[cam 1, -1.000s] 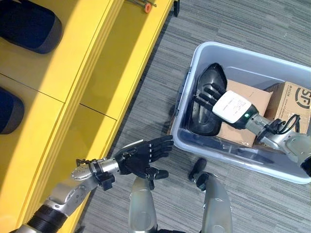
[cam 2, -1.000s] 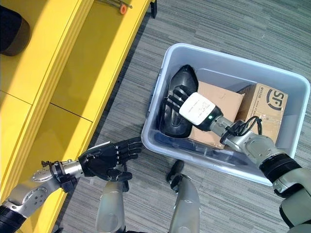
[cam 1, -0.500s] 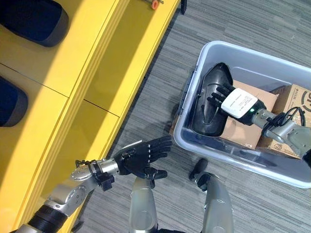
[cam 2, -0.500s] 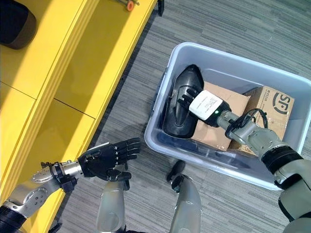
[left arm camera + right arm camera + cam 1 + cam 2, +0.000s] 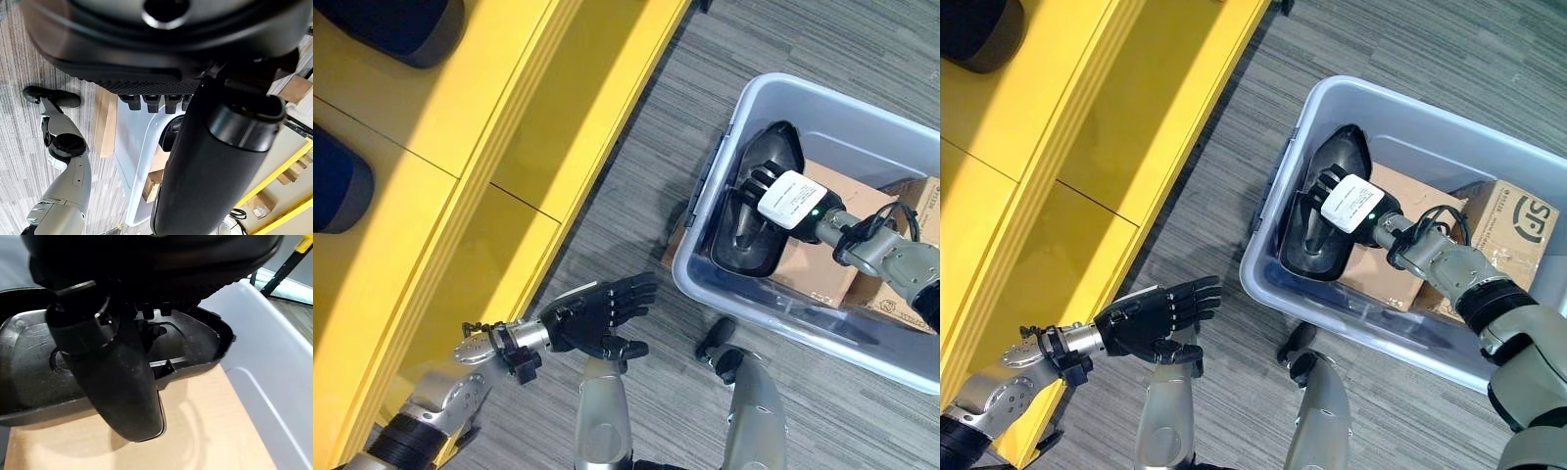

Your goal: Move parts from the plastic box to the shelf.

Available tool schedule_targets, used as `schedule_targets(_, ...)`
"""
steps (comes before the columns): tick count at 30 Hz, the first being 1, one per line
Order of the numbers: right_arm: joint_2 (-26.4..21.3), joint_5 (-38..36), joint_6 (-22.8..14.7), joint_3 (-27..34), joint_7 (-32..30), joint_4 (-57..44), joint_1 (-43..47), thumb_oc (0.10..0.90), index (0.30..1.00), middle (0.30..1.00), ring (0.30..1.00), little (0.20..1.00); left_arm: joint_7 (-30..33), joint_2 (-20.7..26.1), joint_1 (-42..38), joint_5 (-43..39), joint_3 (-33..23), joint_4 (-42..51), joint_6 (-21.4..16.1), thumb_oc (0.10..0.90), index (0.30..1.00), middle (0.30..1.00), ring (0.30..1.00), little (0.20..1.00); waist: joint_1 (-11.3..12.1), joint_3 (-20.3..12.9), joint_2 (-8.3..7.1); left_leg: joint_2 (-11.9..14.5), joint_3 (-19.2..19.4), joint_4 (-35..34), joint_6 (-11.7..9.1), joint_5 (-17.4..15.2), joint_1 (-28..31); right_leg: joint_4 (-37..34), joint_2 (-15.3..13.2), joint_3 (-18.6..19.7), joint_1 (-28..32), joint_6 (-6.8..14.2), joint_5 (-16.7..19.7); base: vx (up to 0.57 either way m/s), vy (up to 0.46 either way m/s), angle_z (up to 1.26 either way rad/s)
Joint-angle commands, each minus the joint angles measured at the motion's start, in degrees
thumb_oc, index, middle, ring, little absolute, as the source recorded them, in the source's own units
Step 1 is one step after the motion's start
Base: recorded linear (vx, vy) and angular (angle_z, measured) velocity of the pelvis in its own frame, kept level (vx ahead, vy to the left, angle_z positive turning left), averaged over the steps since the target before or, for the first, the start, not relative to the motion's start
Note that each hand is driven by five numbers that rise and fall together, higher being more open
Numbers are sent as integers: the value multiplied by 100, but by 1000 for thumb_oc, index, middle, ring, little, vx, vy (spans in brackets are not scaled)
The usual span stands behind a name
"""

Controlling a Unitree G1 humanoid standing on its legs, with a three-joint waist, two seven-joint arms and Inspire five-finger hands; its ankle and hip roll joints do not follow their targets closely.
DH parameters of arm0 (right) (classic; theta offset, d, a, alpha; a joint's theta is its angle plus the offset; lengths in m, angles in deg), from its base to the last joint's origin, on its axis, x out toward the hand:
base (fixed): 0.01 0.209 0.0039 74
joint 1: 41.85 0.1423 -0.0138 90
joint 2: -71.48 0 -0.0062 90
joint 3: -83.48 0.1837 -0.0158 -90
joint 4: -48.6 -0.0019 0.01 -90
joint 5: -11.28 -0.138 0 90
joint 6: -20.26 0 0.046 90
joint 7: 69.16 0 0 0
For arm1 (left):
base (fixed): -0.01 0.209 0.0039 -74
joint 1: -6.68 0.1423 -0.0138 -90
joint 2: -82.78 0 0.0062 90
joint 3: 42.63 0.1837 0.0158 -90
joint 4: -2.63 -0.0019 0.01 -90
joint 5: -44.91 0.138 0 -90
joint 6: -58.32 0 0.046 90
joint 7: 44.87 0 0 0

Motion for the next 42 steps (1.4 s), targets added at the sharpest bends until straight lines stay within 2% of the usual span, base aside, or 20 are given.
schedule_targets(1, -159, 134, -9, -161, -112, 127, 728, 900, 1000, 1000, 1000, 1000, -359, -112, 4, -245, -101, 509, -242, 900, 1000, 1000, 1000, 1000, 100, -24, 46, 143, -48, -24, -53, 179, -405, 345, 108, -212, 230, 293, -248, 19, -21, 5)
schedule_targets(5, -85, -233, 122, -124, 288, 174, 622, 900, 1000, 1000, 1000, 1000, -381, -115, 52, -175, -130, 492, -270, 900, 1000, 1000, 1000, 1000, 127, -24, 39, 147, -60, 12, -50, 184, -501, 402, 84, -242, 164, 298, -247, 5, -22, 8)
schedule_targets(7, -49, -329, 576, -88, 920, 245, 487, 900, 1000, 1000, 1000, 1000, -401, -116, 71, -196, -148, 471, -296, 900, 1000, 1000, 1000, 1000, 130, -24, 37, 140, -66, 34, -47, 185, -553, 418, 84, -241, 128, 292, -257, 7, -21, 5)
schedule_targets(10, 49, -349, 1011, 92, 804, 589, 102, 900, 1000, 1000, 1000, 1000, -445, -147, 87, -130, -192, 461, -295, 900, 1000, 1000, 1000, 1000, 122, -24, 45, 143, -73, 36, -39, 191, -619, 434, 72, -248, 69, 291, -263, 0, 0, 0)
schedule_targets(11, 142, -299, 1519, 222, 810, 807, 5, 900, 1000, 1000, 1000, 1000, -435, -177, 62, -92, -191, 462, -270, 900, 1000, 1000, 1000, 1000, 123, -24, 68, 137, -69, 49, -33, 186, -661, 440, 69, -250, 38, 286, -258, 0, 0, 0)
schedule_targets(14, 295, -320, 2201, 469, 1079, 1139, -161, 900, 1000, 1000, 1000, 1000, -455, -208, 51, -88, -174, 443, -304, 900, 1000, 1000, 1000, 1000, 103, -24, 85, 139, -63, 71, -26, 165, -713, 420, 76, -234, -15, 288, -226, 0, 0, 0)
schedule_targets(19, 633, -222, 2053, 856, 680, 1755, -414, 900, 1000, 1000, 1000, 1000, -357, -312, -192, -49, -130, 564, -63, 900, 1000, 1000, 1000, 1000, 61, -24, 110, 138, -31, 70, -8, 147, -767, 345, 100, -195, -81, 297, -166, -30, -15, 2)
schedule_targets(22, 654, -228, 1909, 898, 507, 1780, -431, 900, 1000, 1000, 1000, 1000, -325, -336, -221, -25, -142, 606, -2, 900, 1000, 1000, 1000, 1000, 49, -24, 113, 140, -29, 84, -12, 143, -787, 321, 107, -186, -91, 297, -147, 0, 0, 0)
schedule_targets(25, 602, -145, 1695, 895, 72, 1690, -472, 900, 1000, 1000, 1000, 1000, -268, -293, -263, -93, -145, 611, -19, 900, 1000, 1000, 1000, 1000, 15, -24, 120, 147, -12, 92, -16, 154, -827, 302, 116, -155, -135, 302, -124, -10, -3, 0)
schedule_targets(29, 530, -227, 1743, 891, 173, 1503, -526, 900, 1000, 1000, 1000, 1000, -286, -251, -245, -96, -190, 590, -47, 900, 1000, 1000, 1000, 1000, -10, -24, 103, 152, 3, 95, -18, 151, -842, 277, 114, -144, -152, 311, -100, -4, -2, -1)
schedule_targets(33, 545, -266, 1511, 917, 175, 1522, -581, 900, 1000, 1000, 1000, 1000, -256, -234, -261, -131, -192, 597, -23, 900, 1000, 1000, 1000, 1000, -21, -24, 113, 157, -1, 94, -22, 161, -864, 272, 118, -131, -178, 307, -96, 0, 0, 0)
schedule_targets(34, 581, -218, 1395, 881, 112, 1559, -563, 400, 300, 300, 300, 300, -292, -249, -280, -89, -179, 579, -23, 900, 1000, 1000, 1000, 1000, -13, -24, 117, 159, 7, 78, -24, 169, -859, 255, 124, -135, -177, 305, -91, 0, 0, 0)
schedule_targets(39, 579, -364, 1129, 801, 17, 1535, -520, 400, 300, 300, 300, 300, -298, -238, -314, -95, -186, 568, -17, 900, 1000, 1000, 1000, 1000, -13, -24, 122, 155, 4, 68, -25, 167, -827, 251, 120, -143, -154, 310, -90, 0, 0, 0)
schedule_targets(42, 544, -409, 895, 750, -248, 1464, -514, 400, 300, 300, 300, 300, -279, -210, -329, -117, -199, 582, -4, 900, 1000, 1000, 1000, 1000, -19, -24, 114, 158, 8, 70, -20, 156, -805, 234, 119, -139, -137, 312, -81, 0, 0, 0)
